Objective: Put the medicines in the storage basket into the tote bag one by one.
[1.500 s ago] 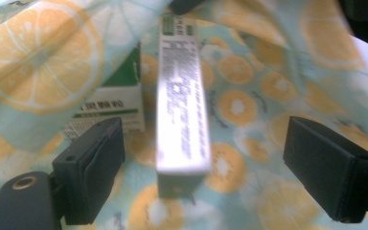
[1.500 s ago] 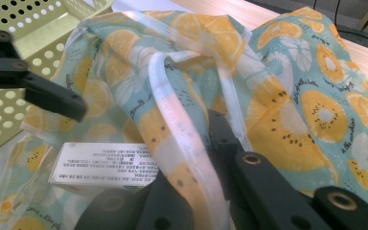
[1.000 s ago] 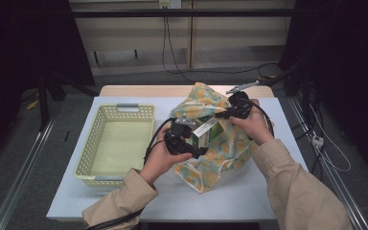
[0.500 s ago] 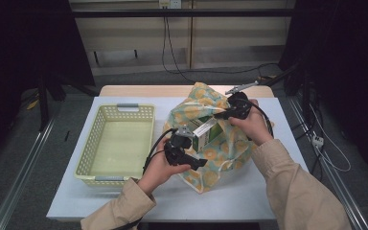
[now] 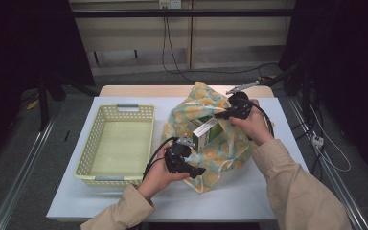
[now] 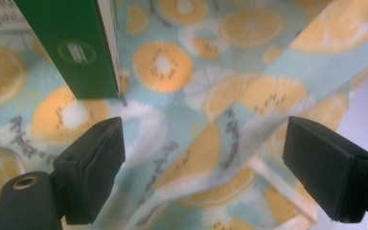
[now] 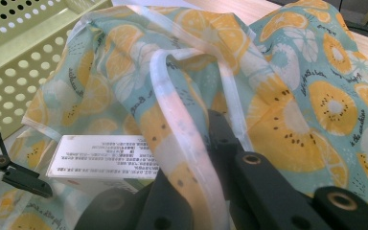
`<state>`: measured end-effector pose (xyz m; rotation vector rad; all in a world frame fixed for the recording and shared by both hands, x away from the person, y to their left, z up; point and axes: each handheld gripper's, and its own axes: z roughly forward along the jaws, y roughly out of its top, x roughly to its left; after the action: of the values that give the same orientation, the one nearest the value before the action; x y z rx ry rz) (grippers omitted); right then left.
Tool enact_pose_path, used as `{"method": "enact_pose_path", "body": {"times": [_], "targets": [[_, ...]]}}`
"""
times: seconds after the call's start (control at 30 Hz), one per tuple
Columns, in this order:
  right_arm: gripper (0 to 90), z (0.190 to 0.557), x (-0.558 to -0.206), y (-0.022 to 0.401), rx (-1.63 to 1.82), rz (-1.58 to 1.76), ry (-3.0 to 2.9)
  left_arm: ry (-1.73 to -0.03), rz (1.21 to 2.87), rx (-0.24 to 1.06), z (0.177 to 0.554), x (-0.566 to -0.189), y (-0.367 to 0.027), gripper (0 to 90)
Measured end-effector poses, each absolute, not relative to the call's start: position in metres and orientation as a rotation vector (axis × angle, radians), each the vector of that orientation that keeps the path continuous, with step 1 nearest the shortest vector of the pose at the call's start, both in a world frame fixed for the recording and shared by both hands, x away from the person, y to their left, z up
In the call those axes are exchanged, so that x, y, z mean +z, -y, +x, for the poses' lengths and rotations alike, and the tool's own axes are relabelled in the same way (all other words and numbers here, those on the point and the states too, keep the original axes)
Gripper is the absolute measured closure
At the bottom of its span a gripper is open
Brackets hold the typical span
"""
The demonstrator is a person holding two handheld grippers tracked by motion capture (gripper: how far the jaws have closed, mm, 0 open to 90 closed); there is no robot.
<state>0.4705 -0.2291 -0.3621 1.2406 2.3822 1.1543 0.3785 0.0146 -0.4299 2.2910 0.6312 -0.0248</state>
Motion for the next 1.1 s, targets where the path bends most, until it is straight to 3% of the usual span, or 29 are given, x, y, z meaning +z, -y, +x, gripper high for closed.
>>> {"method": "enact_pose_path", "body": {"times": [0.1, 0.47, 0.67, 0.83, 1.1], "targets": [[88.6, 0.471, -0.362, 0.229, 1.155, 1.239, -2.383, -0.636, 2.296, -0.026, 0.378, -0.435, -0.016, 17.2], [88.6, 0.469, -0.364, 0.231, 1.168, 1.245, -2.377, -0.651, 2.291, -0.009, 0.375, -0.448, -0.017, 43.6], [88.6, 0.469, -0.363, 0.233, 1.172, 1.244, -2.369, -0.684, 2.294, -0.012, 0.374, -0.447, -0.018, 74.5], [88.6, 0.467, -0.364, 0.234, 1.180, 1.250, -2.366, -0.751, 2.269, 0.000, 0.374, -0.441, -0.021, 88.0], [88.6, 0.464, -0.359, 0.238, 1.181, 1.248, -2.352, -0.796, 2.219, 0.013, 0.377, -0.412, -0.026, 89.9]]}}
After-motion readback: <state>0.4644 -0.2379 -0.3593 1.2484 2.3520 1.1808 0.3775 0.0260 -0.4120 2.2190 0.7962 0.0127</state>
